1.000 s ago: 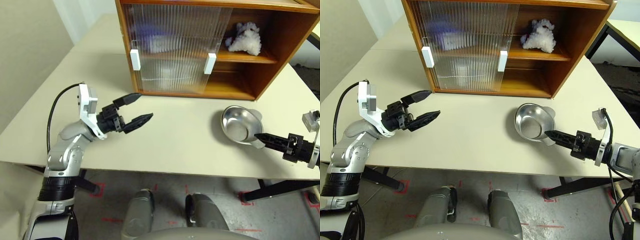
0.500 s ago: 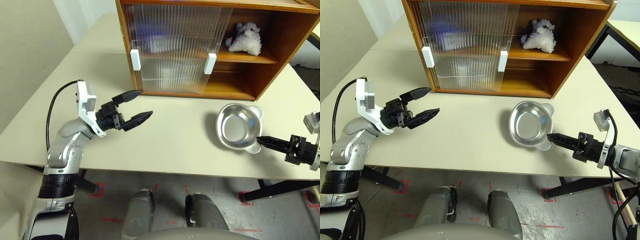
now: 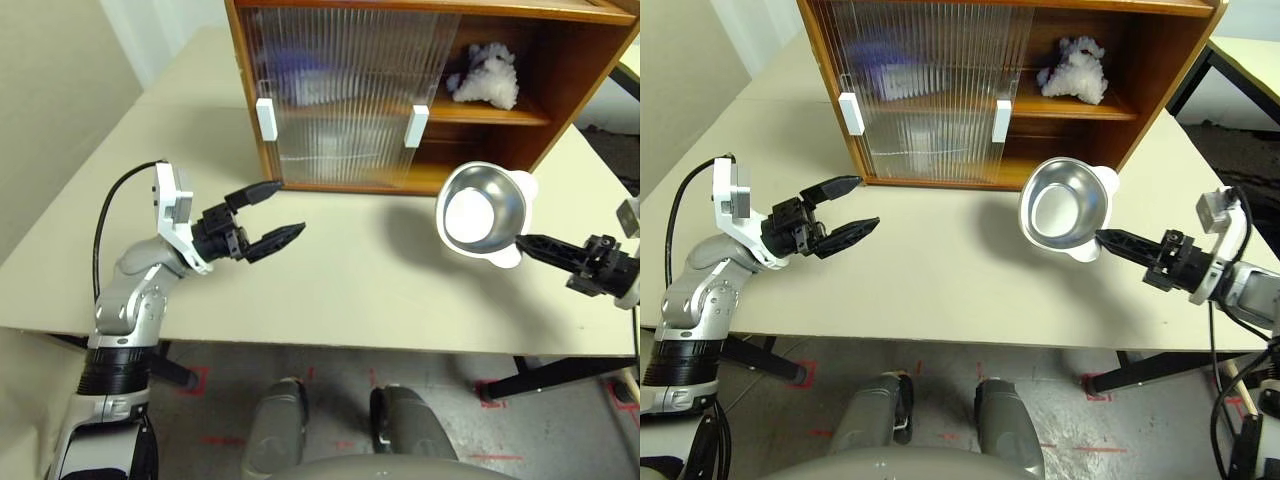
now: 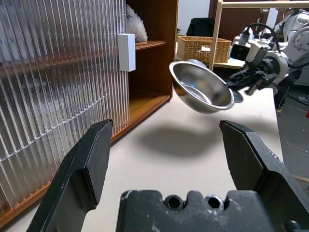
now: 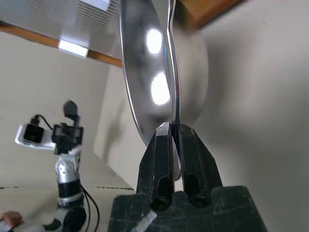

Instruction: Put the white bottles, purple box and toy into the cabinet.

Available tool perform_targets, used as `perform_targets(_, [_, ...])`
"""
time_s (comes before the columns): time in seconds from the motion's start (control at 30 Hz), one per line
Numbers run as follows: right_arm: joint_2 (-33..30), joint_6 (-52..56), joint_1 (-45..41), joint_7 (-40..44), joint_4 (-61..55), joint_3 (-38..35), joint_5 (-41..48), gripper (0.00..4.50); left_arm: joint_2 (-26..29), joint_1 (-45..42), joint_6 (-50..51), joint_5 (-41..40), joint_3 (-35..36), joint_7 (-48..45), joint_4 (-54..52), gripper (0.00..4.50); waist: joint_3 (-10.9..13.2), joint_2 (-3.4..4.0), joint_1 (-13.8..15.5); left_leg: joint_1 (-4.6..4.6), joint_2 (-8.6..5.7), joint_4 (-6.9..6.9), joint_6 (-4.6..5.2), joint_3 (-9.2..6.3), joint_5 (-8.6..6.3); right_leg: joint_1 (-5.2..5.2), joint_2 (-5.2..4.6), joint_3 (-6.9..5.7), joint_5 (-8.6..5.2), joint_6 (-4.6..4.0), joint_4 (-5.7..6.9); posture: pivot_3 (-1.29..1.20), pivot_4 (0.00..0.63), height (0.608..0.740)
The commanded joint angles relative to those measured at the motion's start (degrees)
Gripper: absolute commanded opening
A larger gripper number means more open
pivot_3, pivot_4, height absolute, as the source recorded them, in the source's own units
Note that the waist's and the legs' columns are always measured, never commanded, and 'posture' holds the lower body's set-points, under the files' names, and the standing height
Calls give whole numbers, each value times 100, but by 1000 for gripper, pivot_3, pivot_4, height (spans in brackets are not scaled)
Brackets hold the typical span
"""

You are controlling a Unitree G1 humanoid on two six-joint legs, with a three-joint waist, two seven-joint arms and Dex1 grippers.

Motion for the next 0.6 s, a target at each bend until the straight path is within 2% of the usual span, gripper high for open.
perform_targets(0.03, [150,-234,-241,-227,204,86,-150,6,-15,63,-58,61,-40,-16,-1,4500,0,0,7,-1,0,0,0,1,0,0,0,0,0,0,0,115,59,740])
perform_targets(0.2, [549,-722,-840,-691,694,180,-524,6,-14,109,-73,55,-13,24,-52,4500,0,0,7,-6,0,-2,0,4,0,-2,0,0,0,0,-3,132,61,740])
perform_targets(0.43, [798,-1268,-1469,-968,1444,373,-980,6,8,292,-58,40,24,118,-249,4500,1,2,16,-12,0,-11,1,8,0,-9,0,0,-3,-4,-4,155,67,740])
perform_targets(0.6, [973,-1942,-2150,-1461,2378,101,-1165,6,9,329,-63,48,36,177,-276,4500,3,4,18,-12,0,-13,1,9,0,-9,-1,0,-3,-4,-3,167,61,740])
